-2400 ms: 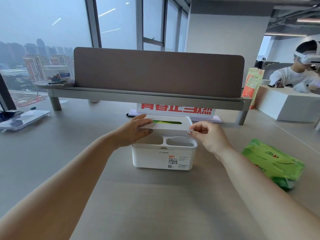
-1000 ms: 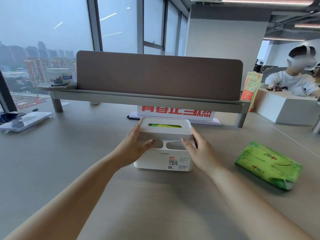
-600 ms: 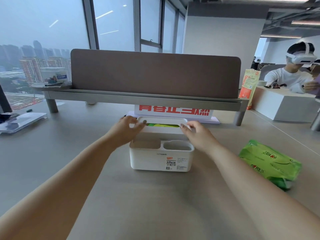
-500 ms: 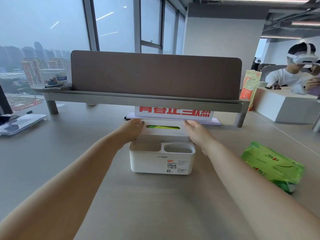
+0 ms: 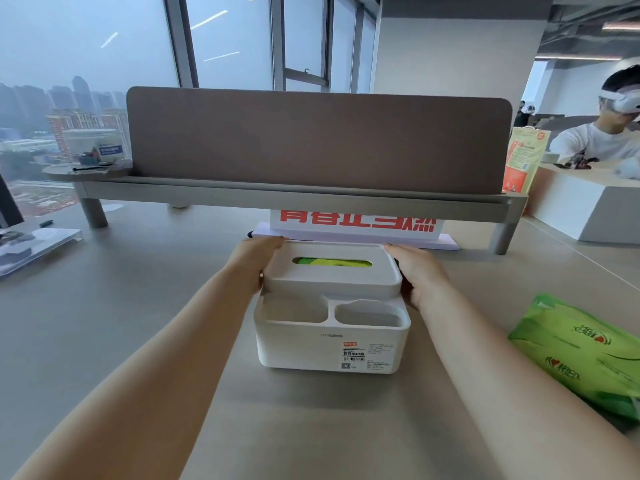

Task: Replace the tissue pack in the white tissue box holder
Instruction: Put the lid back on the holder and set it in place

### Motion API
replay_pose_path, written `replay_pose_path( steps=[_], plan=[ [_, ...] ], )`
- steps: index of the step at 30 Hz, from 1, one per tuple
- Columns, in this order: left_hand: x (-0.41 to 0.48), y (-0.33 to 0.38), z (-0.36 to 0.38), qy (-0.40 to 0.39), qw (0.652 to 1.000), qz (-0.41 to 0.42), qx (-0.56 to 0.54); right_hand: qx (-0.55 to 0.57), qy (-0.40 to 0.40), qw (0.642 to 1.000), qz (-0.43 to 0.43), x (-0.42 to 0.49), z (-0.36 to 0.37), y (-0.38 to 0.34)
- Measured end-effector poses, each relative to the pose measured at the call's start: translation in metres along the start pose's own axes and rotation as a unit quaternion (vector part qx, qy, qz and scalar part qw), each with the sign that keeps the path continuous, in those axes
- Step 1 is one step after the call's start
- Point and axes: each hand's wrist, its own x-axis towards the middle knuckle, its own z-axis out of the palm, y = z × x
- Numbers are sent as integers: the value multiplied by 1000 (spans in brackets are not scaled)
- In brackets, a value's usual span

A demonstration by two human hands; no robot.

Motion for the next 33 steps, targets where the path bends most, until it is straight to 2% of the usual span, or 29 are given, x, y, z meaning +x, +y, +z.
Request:
replay_pose_path(
  steps=[4,8,12,14,17,19,22,33],
  plan=[
    [-5,-1,1,12,1000,1,-14,-1,13,1000,-25,-6,3,0],
    [-19,-17,-12,-32,998,-14,-44,-3,-12,1000,-1,-22,-1,-1],
    [-49,-34,-28,-76,997,16,19,-15,-101,994,-39,-47,-9,5],
    [-72,-41,-39,-146,987,56,46,-34,-160,985,-60,-61,-16,10],
    [-99,-49,-52,-264,947,135,123,-78,-253,962,-74,-77,-31,18],
    [-99,-54,-52,-253,941,146,172,-120,-276,951,-75,-84,-37,22],
    [-90,-59,-48,-178,944,171,221,-172,-235,952,-94,-92,-37,27],
    [-40,-54,-24,-179,943,181,212,-153,-141,966,-154,-60,-29,31]
  ],
)
